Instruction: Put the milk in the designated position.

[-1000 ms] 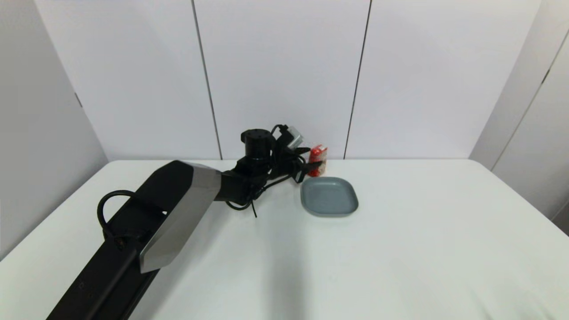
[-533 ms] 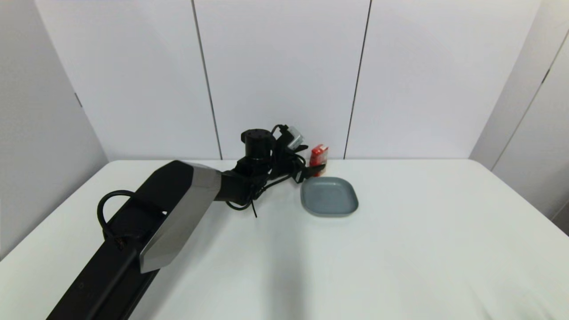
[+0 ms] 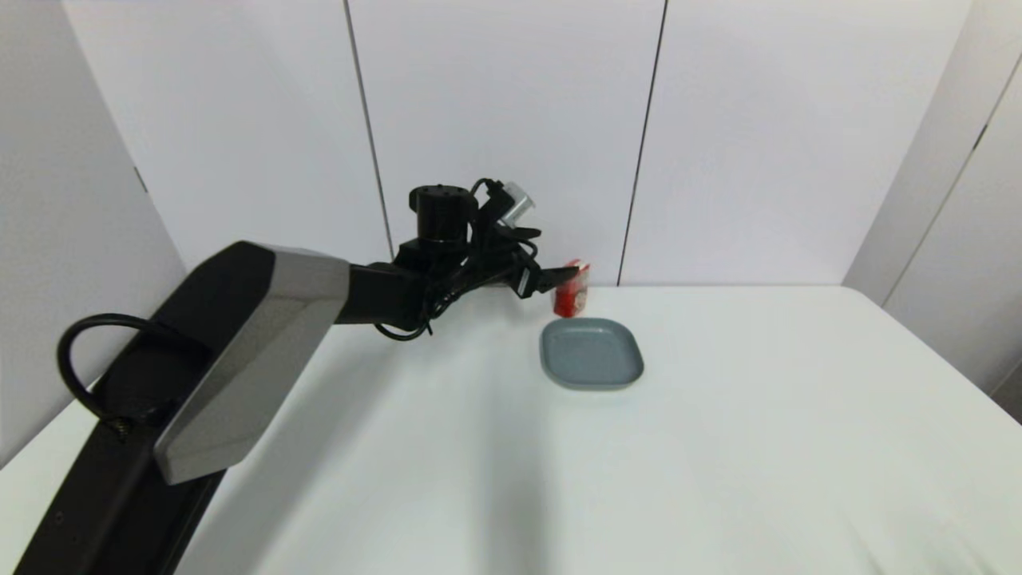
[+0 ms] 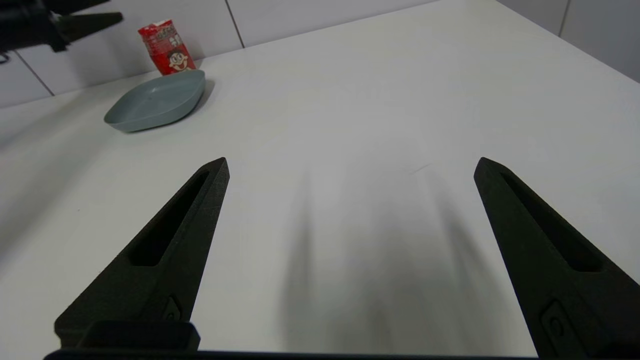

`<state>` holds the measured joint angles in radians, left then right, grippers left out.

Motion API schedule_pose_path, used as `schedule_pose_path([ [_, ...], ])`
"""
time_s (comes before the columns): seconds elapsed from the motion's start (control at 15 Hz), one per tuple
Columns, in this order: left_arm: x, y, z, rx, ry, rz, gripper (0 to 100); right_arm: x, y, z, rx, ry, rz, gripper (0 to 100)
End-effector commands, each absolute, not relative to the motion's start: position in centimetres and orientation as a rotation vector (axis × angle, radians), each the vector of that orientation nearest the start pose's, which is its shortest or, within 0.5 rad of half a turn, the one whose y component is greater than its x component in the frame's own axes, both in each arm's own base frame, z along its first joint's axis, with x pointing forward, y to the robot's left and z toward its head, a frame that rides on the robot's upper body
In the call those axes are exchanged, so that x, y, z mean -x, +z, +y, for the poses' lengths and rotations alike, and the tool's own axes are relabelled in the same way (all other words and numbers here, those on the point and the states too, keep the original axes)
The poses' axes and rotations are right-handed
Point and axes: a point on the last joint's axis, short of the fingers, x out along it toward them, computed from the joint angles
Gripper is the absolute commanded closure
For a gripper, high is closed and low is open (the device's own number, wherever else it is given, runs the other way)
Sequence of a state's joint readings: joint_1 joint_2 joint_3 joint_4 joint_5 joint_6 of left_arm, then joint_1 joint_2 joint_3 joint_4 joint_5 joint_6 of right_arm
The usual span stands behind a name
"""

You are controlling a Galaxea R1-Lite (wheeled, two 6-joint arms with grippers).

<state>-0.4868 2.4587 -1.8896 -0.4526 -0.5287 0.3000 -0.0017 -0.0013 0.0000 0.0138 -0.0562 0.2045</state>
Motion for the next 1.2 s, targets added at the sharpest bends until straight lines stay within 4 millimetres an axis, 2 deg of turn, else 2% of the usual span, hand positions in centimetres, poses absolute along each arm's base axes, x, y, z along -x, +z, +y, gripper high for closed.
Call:
schedule_pose_path([
  [0.07,-37.9,20.9,-19.3,-0.261,-0.986,0.133,0,2.3,7.4,-0.1,-0.205,-0.059,0.006,0],
  [0.13,-35.1,21.2,-17.1,-0.259,-0.938,0.206,0,2.3,7.4,-0.1,-0.205,-0.060,0.008,0],
  [0.33,-27.5,23.3,-11.8,-0.232,-0.720,0.240,0,2.3,7.4,-0.1,-0.205,-0.060,0.008,0],
  [0.47,-22.6,24.9,-8.7,-0.238,-0.590,0.171,0,2.3,7.4,-0.1,-0.205,-0.060,0.008,0],
  [0.73,-14.0,25.4,-4.0,-0.244,-0.388,0.023,0,2.3,7.4,-0.1,-0.205,-0.060,0.008,0],
  [0.8,-12.2,25.2,-2.8,-0.251,-0.326,-0.037,0,2.3,7.4,-0.1,-0.205,-0.059,0.006,0],
  [0.93,-8.1,23.4,-1.0,-0.258,-0.196,-0.136,0,2.3,7.4,-0.1,-0.205,-0.060,0.008,0],
  [1.07,-5.2,21.3,-0.3,-0.260,-0.094,-0.190,0,2.3,7.4,-0.1,-0.205,-0.060,0.008,0],
  [1.2,-2.3,19.0,-0.2,-0.262,-0.063,-0.241,0,2.3,7.4,-0.1,-0.205,-0.060,0.008,0],
])
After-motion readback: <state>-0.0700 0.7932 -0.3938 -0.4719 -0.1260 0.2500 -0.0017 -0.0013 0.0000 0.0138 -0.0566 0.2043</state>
